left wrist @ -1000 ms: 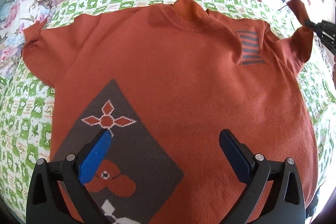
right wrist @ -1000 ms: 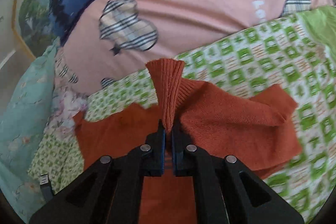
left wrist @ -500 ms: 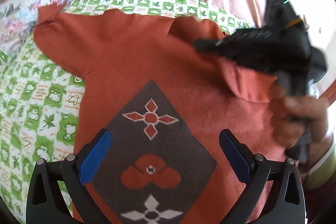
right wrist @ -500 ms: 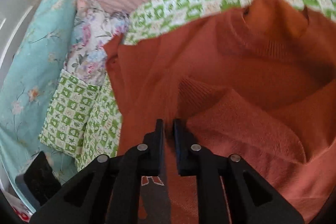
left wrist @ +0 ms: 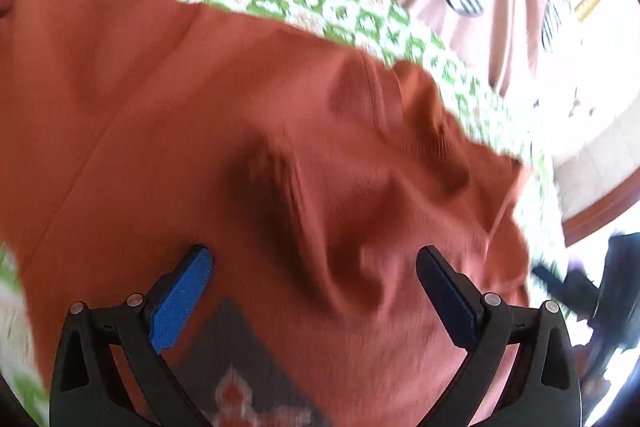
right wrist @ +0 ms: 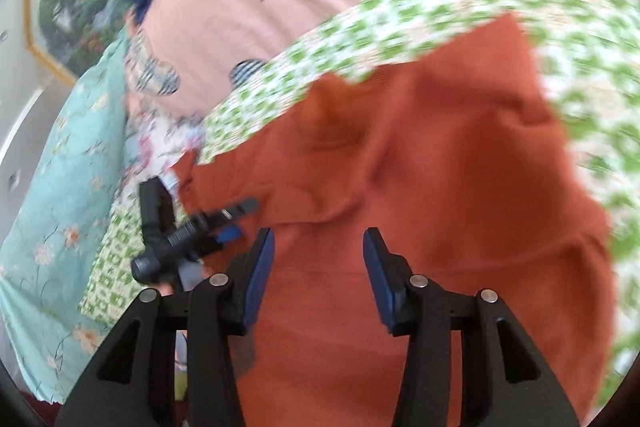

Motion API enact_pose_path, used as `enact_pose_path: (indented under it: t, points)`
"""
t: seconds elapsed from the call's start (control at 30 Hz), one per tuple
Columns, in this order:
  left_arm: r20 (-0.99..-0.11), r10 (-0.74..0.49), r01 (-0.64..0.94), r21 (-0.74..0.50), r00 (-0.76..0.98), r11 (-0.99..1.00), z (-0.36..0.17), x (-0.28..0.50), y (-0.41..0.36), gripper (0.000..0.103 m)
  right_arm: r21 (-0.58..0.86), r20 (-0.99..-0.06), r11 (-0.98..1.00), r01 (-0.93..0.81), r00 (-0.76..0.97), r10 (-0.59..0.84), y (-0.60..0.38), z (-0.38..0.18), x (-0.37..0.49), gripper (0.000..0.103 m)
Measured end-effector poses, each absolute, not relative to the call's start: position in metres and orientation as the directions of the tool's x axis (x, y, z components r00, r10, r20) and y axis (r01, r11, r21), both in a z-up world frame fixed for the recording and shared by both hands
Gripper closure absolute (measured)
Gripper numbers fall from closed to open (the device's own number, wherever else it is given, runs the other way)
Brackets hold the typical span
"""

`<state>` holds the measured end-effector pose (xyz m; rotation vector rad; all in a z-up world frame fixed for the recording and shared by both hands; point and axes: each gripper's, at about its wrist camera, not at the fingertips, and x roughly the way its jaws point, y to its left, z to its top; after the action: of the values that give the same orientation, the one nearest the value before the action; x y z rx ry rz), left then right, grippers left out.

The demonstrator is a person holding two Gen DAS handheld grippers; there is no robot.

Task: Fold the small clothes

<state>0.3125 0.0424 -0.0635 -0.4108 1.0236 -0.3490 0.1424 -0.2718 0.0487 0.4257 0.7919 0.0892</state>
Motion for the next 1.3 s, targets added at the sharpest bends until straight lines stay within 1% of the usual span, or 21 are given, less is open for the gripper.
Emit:
enact_pose_path:
  t: [0.07,0.1,0.13,0.17,0.27,0.33,0.4,0.47,0.53,0.67,0.7,0.73,0.77,0.9,1.0,1.07,1.13,1.17,1.2,1.27,1.3]
  points:
    - [-0.716,-0.494,0.082,-0.527,0.494,0.846,-0.062,0.329,0.047,0.022,0.406,-0.665,0.907,0.114,0.717,0.207,-0.287,0.052,0.135,0.055]
    - [-0.701,-0.51,0.092,-0.542,0.499,0.835,-0.062,0.336,0.049,0.063,0.401,-0.664,0.908,0.124,0.722,0.195,-0.292,0.055,0.132,0.055]
    - [-0.697,-0.535,0.102,-0.56,0.477,0.822,-0.062,0.341,0.049,0.095,0.388,-0.664,0.912,0.136,0.727,0.174,-0.298,0.058,0.129,0.055]
    - [-0.692,-0.548,0.103,-0.574,0.469,0.813,-0.06,0.342,0.05,0.099,0.367,-0.666,0.918,0.15,0.732,0.147,-0.303,0.061,0.126,0.055]
    - [-0.634,-0.489,0.124,-0.53,0.599,0.839,-0.028,0.309,0.067,0.099,0.281,-0.681,0.938,0.204,0.731,0.045,-0.321,0.07,0.125,0.055]
    - [-0.618,-0.44,0.095,-0.509,0.652,0.856,-0.023,0.29,0.09,0.098,0.247,-0.689,0.941,0.233,0.725,0.002,-0.334,0.071,0.133,0.055]
    - [-0.652,-0.408,0.023,-0.514,0.639,0.858,-0.043,0.286,0.118,0.098,0.218,-0.699,0.944,0.249,0.715,-0.027,-0.342,0.071,0.148,0.055]
    - [-0.674,-0.436,-0.018,-0.554,0.596,0.832,-0.062,0.288,0.13,0.097,0.176,-0.712,0.948,0.264,0.7,-0.063,-0.348,0.069,0.17,0.053]
    - [-0.677,-0.445,-0.015,-0.559,0.586,0.829,-0.068,0.289,0.125,0.097,0.135,-0.729,0.952,0.275,0.679,-0.092,-0.354,0.064,0.192,0.044]
    - [-0.697,-0.41,0.012,-0.499,0.589,0.866,-0.064,0.291,0.112,0.097,0.075,-0.785,0.951,0.3,0.605,-0.129,-0.365,0.041,0.233,0.042]
    - [-0.7,-0.405,0.013,-0.493,0.588,0.87,-0.063,0.292,0.111,0.097,0.078,-0.801,0.954,0.289,0.588,-0.113,-0.366,0.033,0.241,0.046]
    - [-0.701,-0.404,0.014,-0.49,0.587,0.871,-0.063,0.291,0.109,0.097,0.088,-0.805,0.96,0.264,0.587,-0.087,-0.366,0.03,0.246,0.084]
    - [-0.702,-0.403,0.015,-0.488,0.587,0.873,-0.064,0.291,0.111,0.097,0.102,-0.806,0.961,0.258,0.587,-0.072,-0.368,0.032,0.246,0.091]
    - [-0.702,-0.395,0.028,-0.472,0.593,0.881,-0.057,0.287,0.109,0.097,0.103,-0.732,0.952,0.289,0.669,-0.124,-0.382,0.064,0.216,0.092]
    - [-0.677,-0.418,0.096,-0.459,0.606,0.883,-0.046,0.287,0.094,0.097,0.077,-0.763,0.947,0.312,0.629,-0.145,-0.391,0.053,0.217,0.092]
    - [-0.688,-0.403,0.109,-0.43,0.604,0.896,-0.048,0.291,0.083,0.098,0.052,-0.785,0.943,0.327,0.597,-0.164,-0.392,0.044,0.222,0.091]
    - [-0.711,-0.383,0.096,-0.409,0.59,0.908,-0.058,0.298,0.077,0.098,0.011,-0.775,0.932,0.363,0.592,-0.222,-0.386,0.05,0.217,0.087]
    - [-0.726,-0.37,0.084,-0.399,0.58,0.913,-0.063,0.3,0.076,0.098,-0.035,-0.744,0.92,0.39,0.604,-0.285,-0.377,0.059,0.211,0.084]
    - [-0.732,-0.368,0.078,-0.398,0.574,0.914,-0.066,0.301,0.077,0.098,-0.044,-0.712,0.919,0.391,0.633,-0.303,-0.366,0.066,0.204,0.083]
    - [-0.724,-0.374,0.081,-0.406,0.579,0.91,-0.064,0.3,0.08,0.098,0.013,-0.688,0.955,0.297,0.695,-0.206,-0.341,0.07,0.196,0.083]
    - [-0.719,-0.373,0.085,-0.403,0.586,0.911,-0.062,0.298,0.081,0.098,0.04,-0.702,0.97,0.238,0.698,-0.142,-0.331,0.066,0.195,0.078]
